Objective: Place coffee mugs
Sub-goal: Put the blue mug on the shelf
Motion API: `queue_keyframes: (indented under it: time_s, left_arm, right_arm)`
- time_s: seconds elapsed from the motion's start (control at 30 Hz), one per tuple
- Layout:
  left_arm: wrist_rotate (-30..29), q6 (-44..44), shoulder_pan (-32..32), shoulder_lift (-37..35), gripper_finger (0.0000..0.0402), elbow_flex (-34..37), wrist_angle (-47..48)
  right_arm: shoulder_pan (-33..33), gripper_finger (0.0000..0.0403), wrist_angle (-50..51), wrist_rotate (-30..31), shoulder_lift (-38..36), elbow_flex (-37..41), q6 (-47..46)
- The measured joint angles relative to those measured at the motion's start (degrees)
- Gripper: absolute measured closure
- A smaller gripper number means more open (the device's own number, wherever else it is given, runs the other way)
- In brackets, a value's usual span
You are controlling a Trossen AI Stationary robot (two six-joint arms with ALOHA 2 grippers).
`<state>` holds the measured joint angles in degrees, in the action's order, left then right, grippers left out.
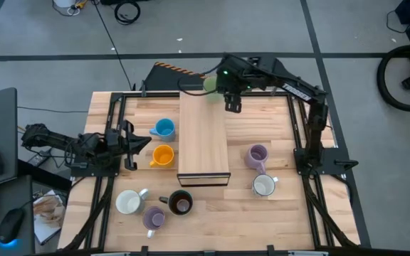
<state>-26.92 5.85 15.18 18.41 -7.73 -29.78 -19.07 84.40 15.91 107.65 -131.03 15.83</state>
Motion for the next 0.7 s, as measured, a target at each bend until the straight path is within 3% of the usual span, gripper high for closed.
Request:
queue_keyframes:
  time_s: [0.2, 0.5, 0.63, 0.7]
  left_arm:
    - [0.0, -2.2, 0.0, 0.0, 0.0383, 0.0, 2.7]
    - [0.9, -5.3, 0.1, 0.6, 0.0383, 0.0, 13.7]
    - [0.1, -5.3, 0.0, 3.1, 0.0383, 0.0, 13.0]
    - [-3.0, -5.3, 0.0, 4.3, 0.0383, 0.0, 11.5]
  right_arm:
    - [1.2, 0.0151, -5.2, 0.9, -8.7, 14.8, -4.3]
    - [4.2, 0.0171, -35.0, 4.0, -26.7, 47.0, -4.1]
    - [5.4, 0.0174, -46.3, 4.1, -32.8, 59.6, -4.1]
    - [6.1, 0.0174, -50.5, 4.1, -35.4, 65.1, -4.1]
